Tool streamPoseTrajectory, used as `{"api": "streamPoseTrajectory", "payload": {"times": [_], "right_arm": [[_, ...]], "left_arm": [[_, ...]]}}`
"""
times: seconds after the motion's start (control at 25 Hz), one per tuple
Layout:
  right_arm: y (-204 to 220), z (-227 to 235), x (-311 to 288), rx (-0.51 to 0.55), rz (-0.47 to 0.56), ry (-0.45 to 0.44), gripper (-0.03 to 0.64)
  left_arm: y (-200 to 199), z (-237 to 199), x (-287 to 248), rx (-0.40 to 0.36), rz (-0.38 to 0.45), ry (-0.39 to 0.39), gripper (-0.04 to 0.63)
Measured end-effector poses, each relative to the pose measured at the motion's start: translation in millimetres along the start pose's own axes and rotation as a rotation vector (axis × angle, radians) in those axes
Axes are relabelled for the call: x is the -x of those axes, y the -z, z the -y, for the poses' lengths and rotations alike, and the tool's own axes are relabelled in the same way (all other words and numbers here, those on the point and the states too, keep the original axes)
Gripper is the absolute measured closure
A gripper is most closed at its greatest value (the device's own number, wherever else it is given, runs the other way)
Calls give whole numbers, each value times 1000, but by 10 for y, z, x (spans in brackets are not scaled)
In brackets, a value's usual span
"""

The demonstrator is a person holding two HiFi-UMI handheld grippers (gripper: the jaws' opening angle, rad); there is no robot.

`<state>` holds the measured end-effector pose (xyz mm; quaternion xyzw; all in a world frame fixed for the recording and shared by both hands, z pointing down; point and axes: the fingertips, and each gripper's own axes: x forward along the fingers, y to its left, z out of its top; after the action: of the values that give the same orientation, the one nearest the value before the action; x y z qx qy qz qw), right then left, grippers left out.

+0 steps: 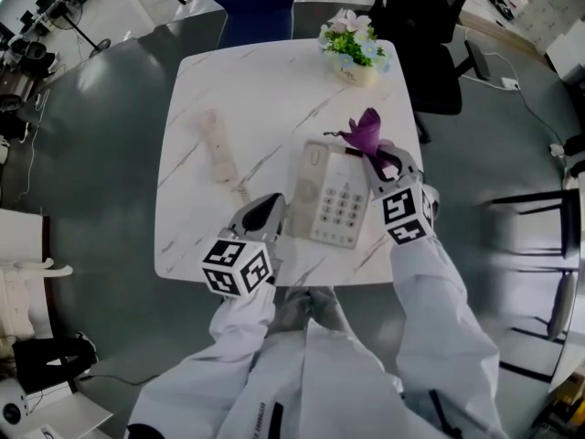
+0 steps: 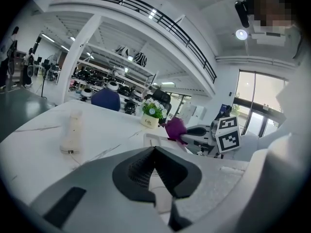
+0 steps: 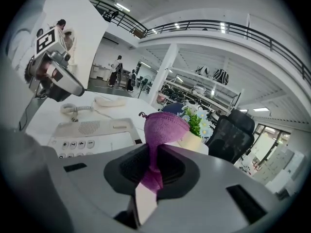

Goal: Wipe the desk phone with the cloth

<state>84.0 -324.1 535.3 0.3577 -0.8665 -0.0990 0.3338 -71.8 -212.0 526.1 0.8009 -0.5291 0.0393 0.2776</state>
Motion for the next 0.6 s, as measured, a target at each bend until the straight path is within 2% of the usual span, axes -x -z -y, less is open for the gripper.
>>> {"api": "streamPoseTrajectory", "payload": {"times": [0.24, 0.6], "right_arm": [[6, -88, 31, -6, -11, -14, 584], [25, -214, 94, -57, -41, -9, 584]], "left_arm": [[3, 13, -1, 8, -3, 13, 597], [-26, 86, 35, -2, -9, 75, 597]]}}
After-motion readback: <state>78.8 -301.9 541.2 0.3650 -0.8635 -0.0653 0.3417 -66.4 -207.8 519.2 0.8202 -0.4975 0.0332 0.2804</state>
